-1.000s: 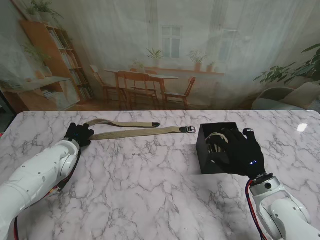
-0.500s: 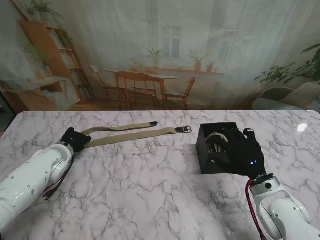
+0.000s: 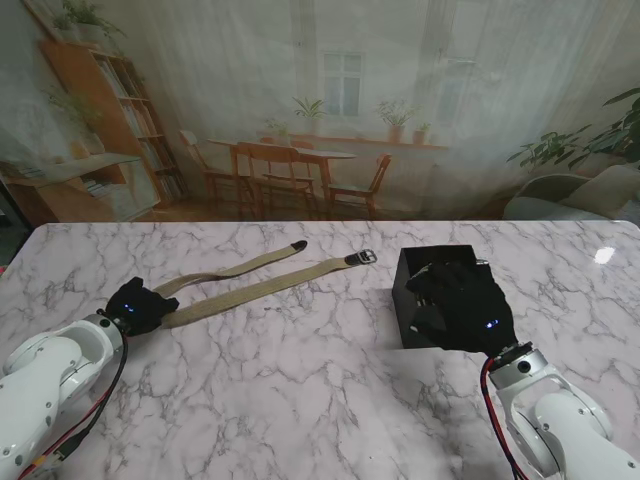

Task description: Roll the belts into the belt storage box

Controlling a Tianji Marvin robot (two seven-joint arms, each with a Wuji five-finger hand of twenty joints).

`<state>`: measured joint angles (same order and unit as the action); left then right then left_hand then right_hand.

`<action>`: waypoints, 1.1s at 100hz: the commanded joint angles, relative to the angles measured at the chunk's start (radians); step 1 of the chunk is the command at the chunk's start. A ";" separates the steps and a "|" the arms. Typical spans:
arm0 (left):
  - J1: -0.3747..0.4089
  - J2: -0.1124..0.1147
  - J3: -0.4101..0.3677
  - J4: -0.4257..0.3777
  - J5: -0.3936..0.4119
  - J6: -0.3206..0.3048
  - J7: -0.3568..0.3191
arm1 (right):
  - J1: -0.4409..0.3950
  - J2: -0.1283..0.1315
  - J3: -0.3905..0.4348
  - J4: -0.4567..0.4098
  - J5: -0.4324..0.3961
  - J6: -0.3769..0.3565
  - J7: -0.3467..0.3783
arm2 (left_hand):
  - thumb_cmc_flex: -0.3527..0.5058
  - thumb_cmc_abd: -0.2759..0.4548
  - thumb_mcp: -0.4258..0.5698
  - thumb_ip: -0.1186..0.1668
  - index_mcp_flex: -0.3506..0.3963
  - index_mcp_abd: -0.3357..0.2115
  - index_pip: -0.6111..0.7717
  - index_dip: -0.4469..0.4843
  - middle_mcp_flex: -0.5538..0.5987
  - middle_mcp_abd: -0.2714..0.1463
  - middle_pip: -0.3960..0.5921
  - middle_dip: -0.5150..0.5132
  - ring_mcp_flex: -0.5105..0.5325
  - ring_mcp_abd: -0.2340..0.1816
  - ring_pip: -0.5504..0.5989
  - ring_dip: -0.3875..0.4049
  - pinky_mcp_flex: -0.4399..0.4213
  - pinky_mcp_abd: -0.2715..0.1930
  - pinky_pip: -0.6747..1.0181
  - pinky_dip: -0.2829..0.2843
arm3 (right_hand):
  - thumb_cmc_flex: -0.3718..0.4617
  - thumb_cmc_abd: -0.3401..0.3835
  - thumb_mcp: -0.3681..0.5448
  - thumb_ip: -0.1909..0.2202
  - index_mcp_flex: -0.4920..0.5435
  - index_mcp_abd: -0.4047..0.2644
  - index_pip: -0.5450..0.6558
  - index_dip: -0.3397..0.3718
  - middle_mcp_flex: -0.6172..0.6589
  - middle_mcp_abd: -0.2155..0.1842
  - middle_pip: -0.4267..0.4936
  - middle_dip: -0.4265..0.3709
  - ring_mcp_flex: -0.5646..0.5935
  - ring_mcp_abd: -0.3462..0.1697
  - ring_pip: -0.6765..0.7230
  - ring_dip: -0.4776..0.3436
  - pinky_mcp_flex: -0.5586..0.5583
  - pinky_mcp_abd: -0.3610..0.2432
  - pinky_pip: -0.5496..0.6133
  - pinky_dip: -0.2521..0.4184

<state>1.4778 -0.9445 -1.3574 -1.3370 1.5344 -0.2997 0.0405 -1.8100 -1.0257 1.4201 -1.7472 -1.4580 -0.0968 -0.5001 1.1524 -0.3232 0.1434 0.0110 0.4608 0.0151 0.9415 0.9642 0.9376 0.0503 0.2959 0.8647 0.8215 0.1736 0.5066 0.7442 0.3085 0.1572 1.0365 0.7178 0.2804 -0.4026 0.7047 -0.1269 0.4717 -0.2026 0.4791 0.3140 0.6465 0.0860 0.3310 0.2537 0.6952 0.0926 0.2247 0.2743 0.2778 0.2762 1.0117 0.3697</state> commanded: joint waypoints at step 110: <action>0.229 -0.033 -0.126 -0.522 -0.067 -0.424 0.121 | 0.237 -0.027 -0.350 -0.055 0.470 -0.139 0.524 | 0.002 -0.025 0.088 0.002 0.017 0.008 0.035 0.010 0.046 0.047 0.072 0.049 0.051 -0.032 0.082 0.074 0.035 0.012 0.059 -0.002 | -0.022 0.182 -0.275 0.045 -0.164 0.342 -0.227 0.035 -0.217 0.127 0.050 -0.008 -0.155 0.080 -0.039 -0.021 -0.106 0.058 -0.072 -0.010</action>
<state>1.7158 -0.9690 -1.5014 -1.8326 1.4802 -0.7054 0.1776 -1.5909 -1.0437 1.0818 -1.7985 -1.0075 -0.2477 0.0019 1.1293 -0.3516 0.1691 0.0110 0.4670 0.0195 0.9419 0.9591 0.9400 0.0563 0.3348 0.8998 0.8493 0.1460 0.5617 0.8072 0.3418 0.1528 1.0601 0.7178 0.2811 -0.2671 0.4587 -0.1051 0.3331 0.1257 0.2666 0.3291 0.4630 0.1940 0.3726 0.2546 0.5807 0.1539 0.2248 0.2743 0.1940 0.3002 0.9596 0.3698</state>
